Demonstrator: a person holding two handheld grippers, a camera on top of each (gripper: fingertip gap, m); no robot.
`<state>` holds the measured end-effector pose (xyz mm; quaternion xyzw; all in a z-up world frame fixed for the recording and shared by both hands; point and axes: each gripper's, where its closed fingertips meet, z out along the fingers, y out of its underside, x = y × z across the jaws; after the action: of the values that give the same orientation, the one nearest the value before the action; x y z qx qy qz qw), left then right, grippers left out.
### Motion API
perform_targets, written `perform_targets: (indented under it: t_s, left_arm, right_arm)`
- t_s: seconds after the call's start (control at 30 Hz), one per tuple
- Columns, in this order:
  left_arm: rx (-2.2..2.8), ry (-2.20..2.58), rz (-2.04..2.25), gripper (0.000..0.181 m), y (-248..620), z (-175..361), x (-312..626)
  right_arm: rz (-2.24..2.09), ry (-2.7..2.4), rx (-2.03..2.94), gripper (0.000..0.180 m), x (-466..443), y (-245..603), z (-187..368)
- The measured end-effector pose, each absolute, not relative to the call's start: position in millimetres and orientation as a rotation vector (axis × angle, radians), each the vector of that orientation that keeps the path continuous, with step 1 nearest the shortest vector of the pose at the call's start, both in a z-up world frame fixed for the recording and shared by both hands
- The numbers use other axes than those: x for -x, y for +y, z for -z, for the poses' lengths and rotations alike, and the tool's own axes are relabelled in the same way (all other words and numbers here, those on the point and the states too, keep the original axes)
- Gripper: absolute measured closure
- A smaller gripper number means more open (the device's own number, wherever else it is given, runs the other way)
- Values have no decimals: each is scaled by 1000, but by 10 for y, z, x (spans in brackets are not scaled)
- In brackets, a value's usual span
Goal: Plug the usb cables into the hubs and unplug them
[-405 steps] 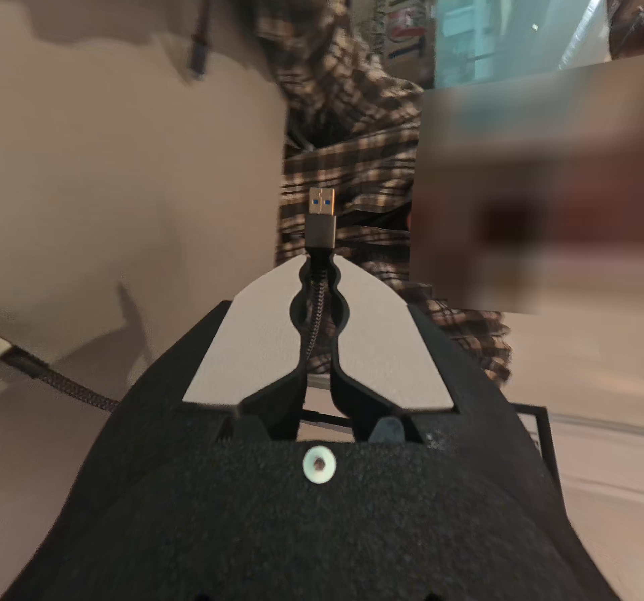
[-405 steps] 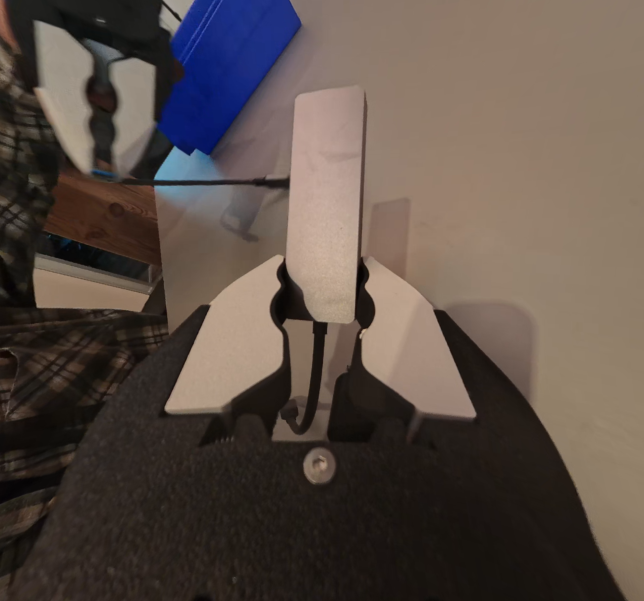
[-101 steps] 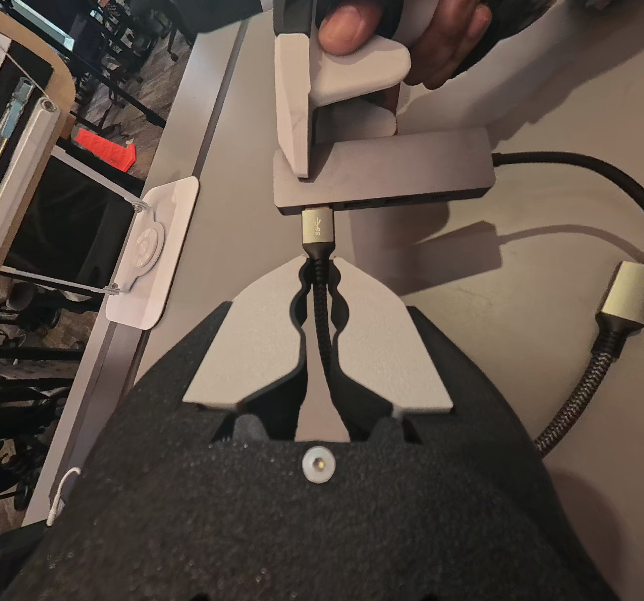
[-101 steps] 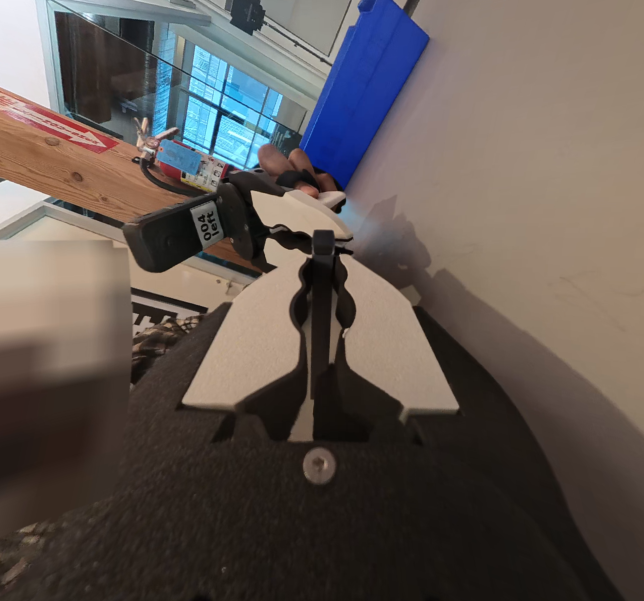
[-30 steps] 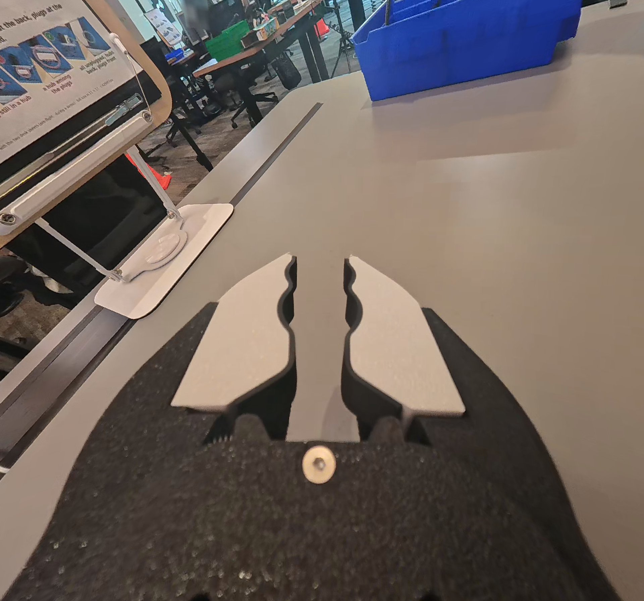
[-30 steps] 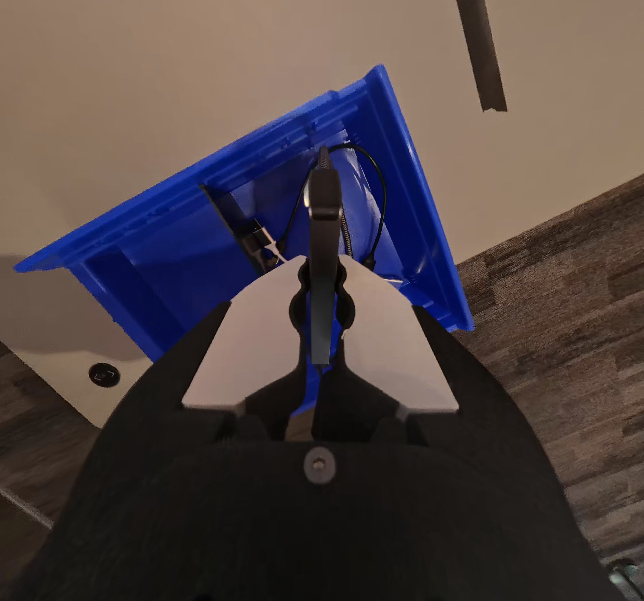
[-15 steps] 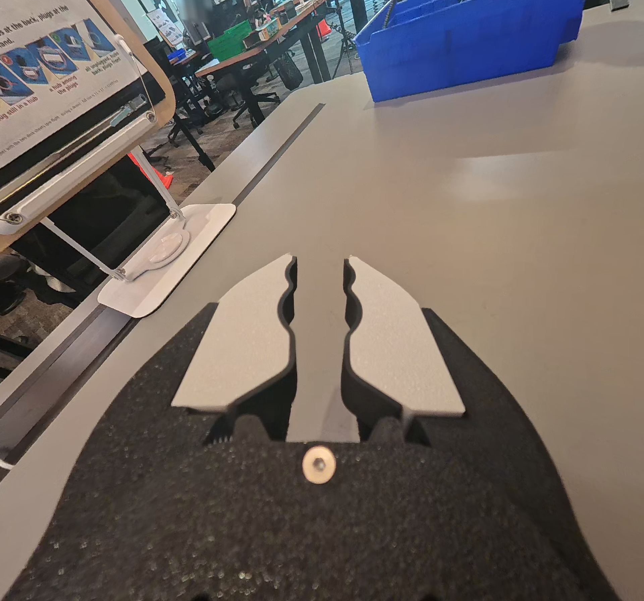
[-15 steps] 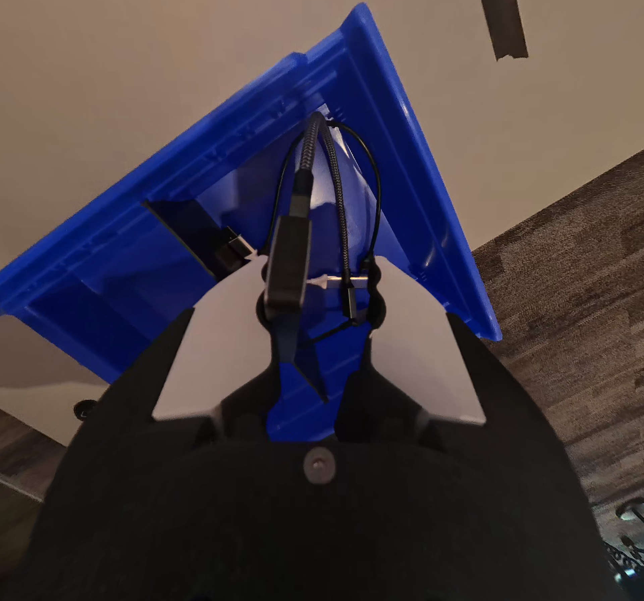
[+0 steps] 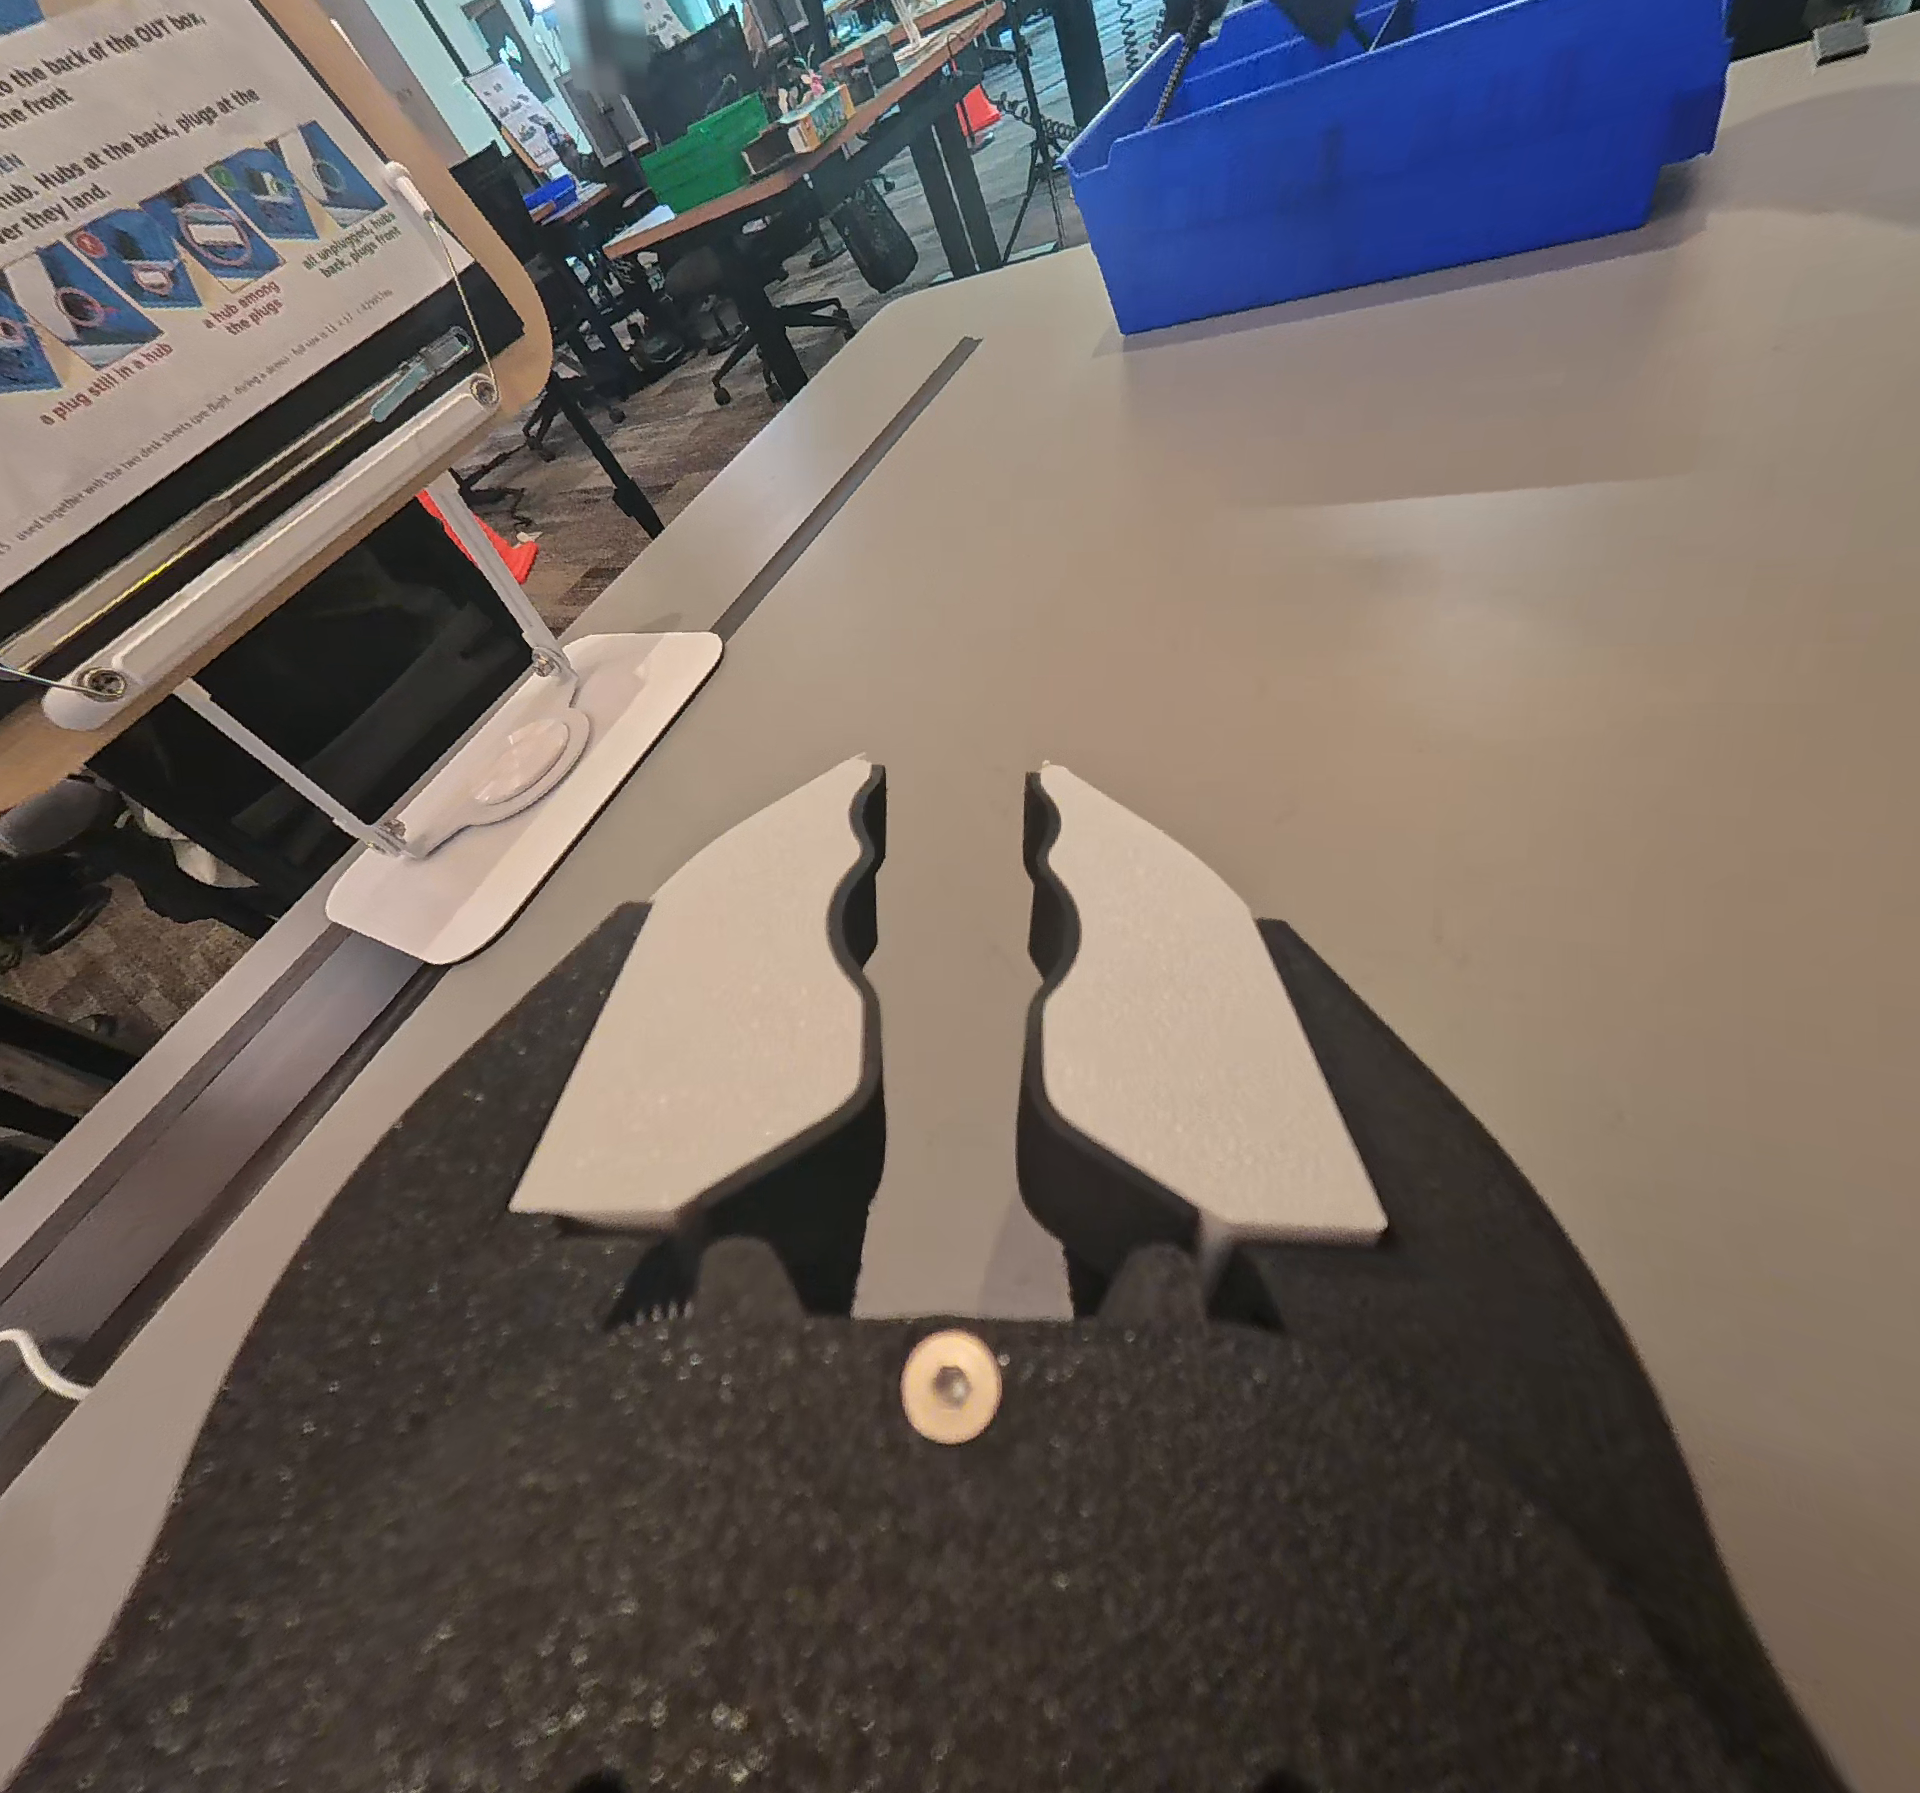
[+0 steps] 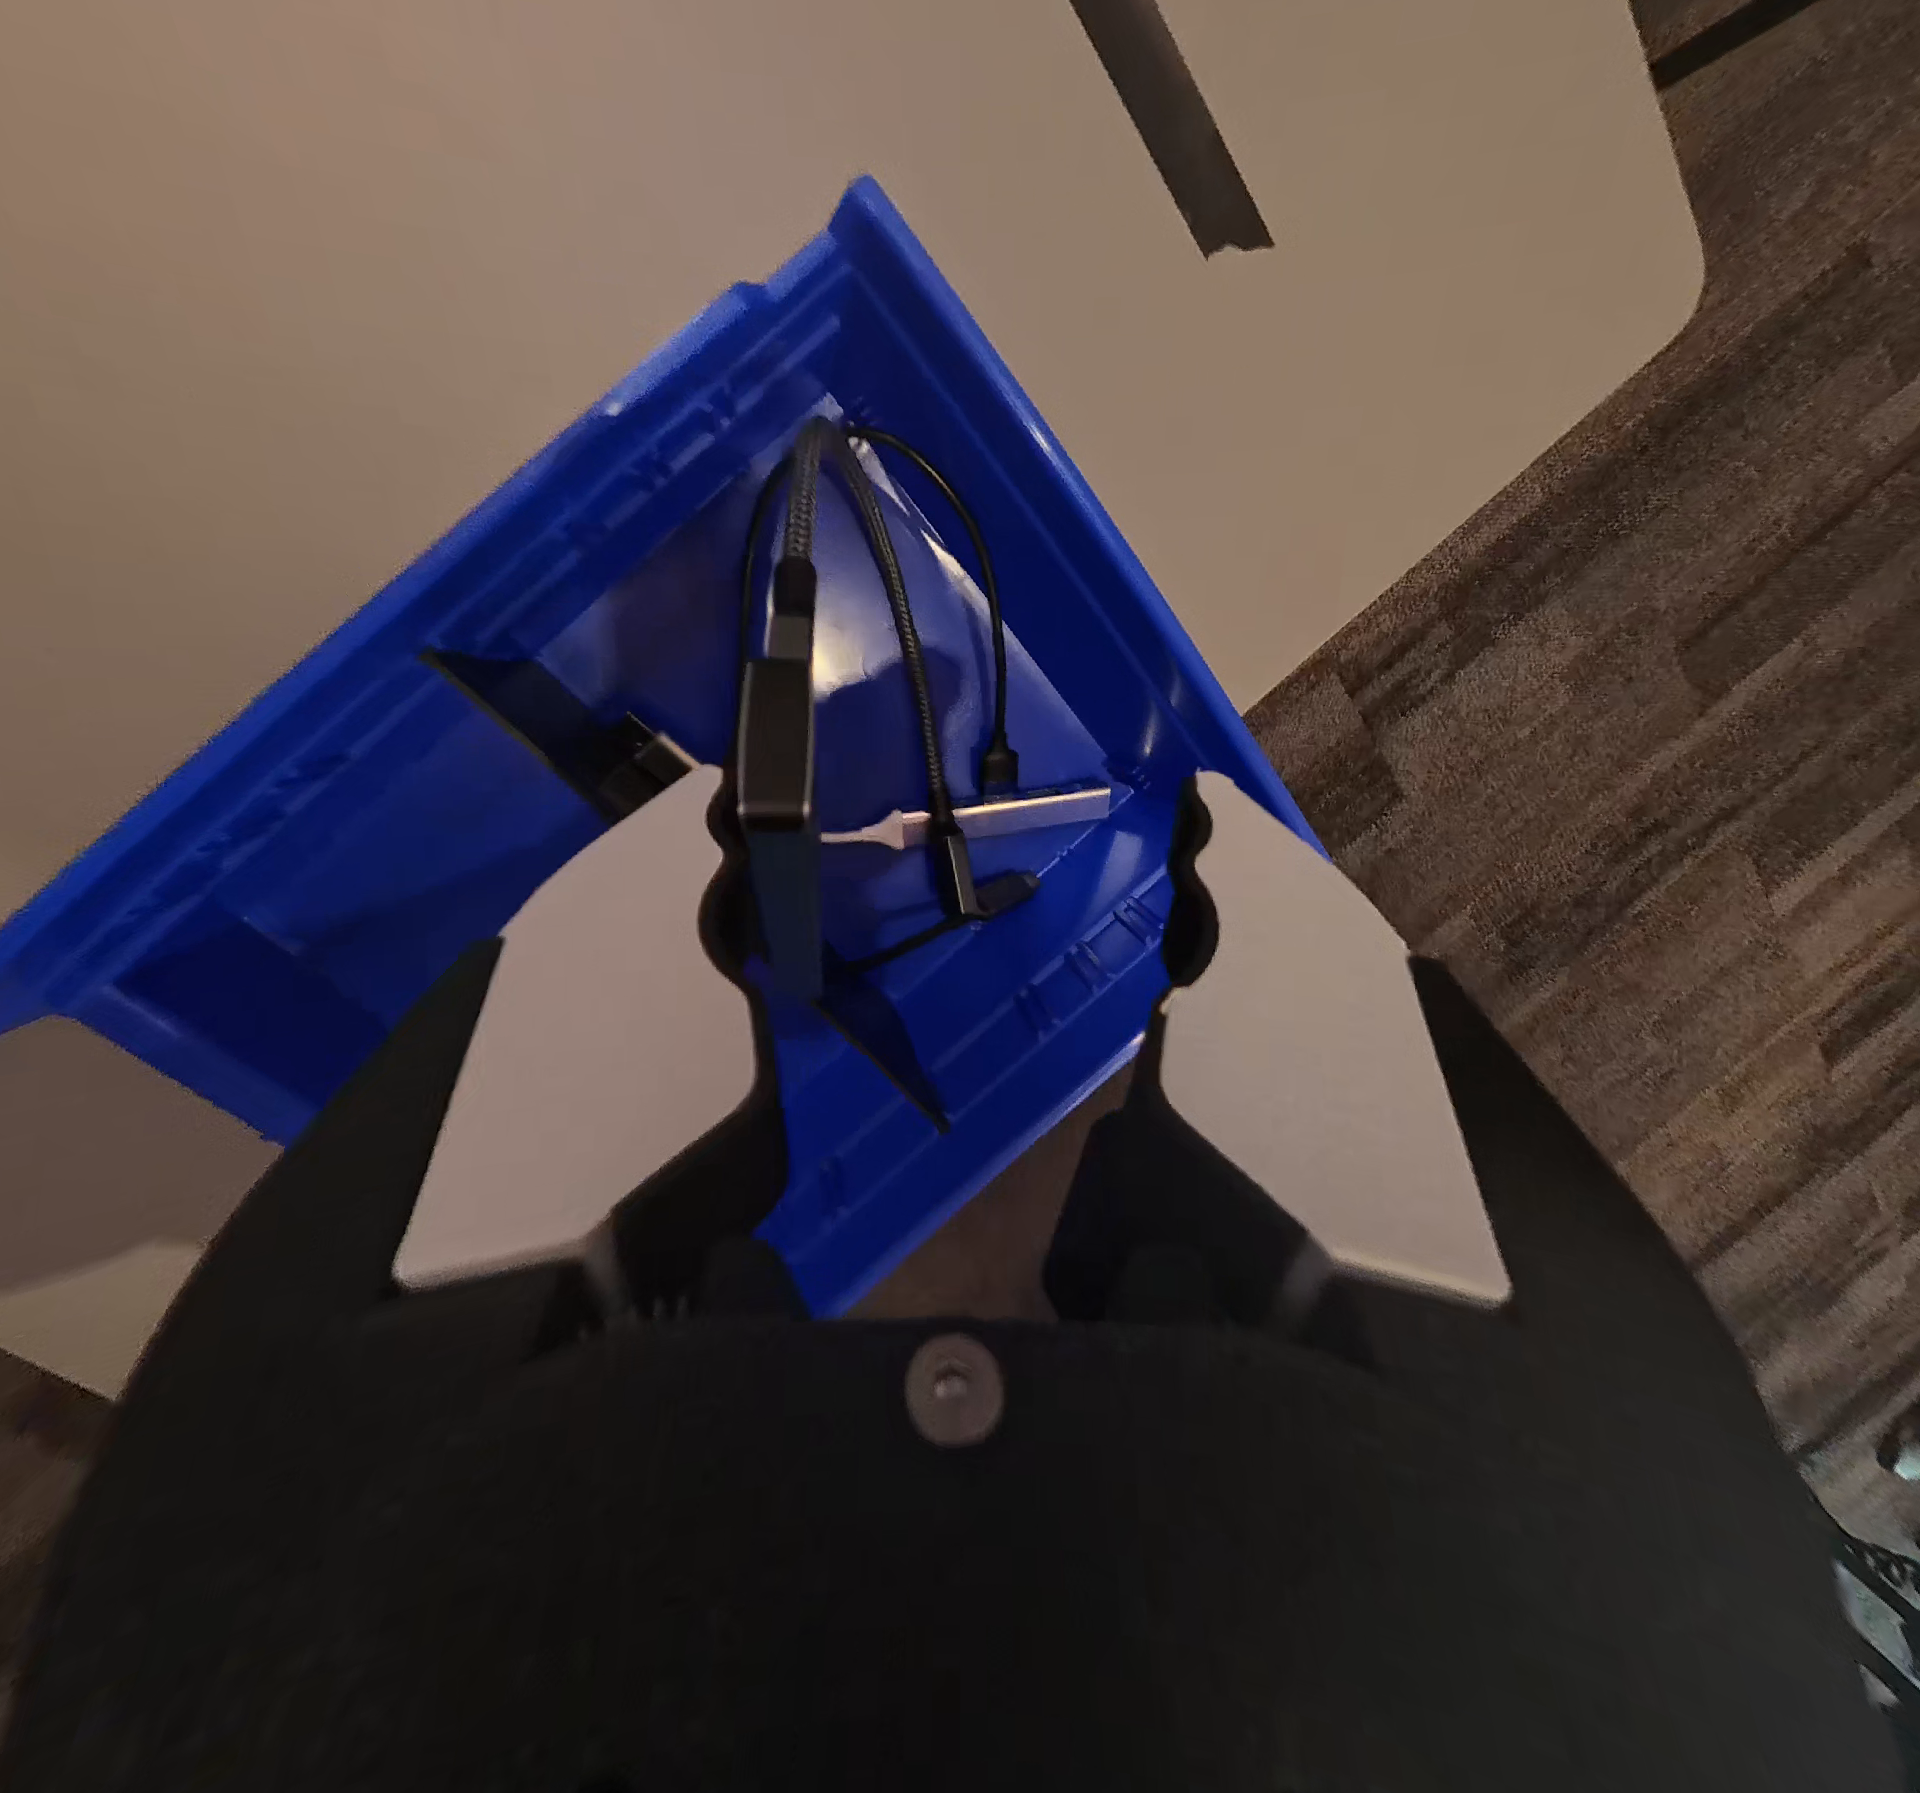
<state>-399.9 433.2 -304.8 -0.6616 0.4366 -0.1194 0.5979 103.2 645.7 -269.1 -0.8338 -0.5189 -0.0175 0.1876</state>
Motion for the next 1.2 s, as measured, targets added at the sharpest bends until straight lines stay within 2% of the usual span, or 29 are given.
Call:
perform_targets:
  t_s: [0.43,0.57,0.87,1.03,1.13,1.2]
  left_arm:
    - [1528,1015,278,157,4310,3021,3973]
    - [1522,1007,272,157,4305,2987,3985]
    - [1528,894,300,155,4350,2859,4117]
    - [1539,804,293,151,4393,2786,4253]
    - [1551,736,300,150,4421,2751,4360]
    - [1567,688,305,148,4443,2746,4443]
  right_arm:
    - [-121,-1417,2277,99,-683,6296,2426]
    - [-187,-1310,2204,99,-580,6286,2138]
    - [-452,-991,1843,89,-87,5966,1266]
    - [-413,-923,1655,87,226,5609,1137]
    - [-377,-886,1588,81,453,5403,1218]
    - [-353,-861,1561,66,619,5292,1315]
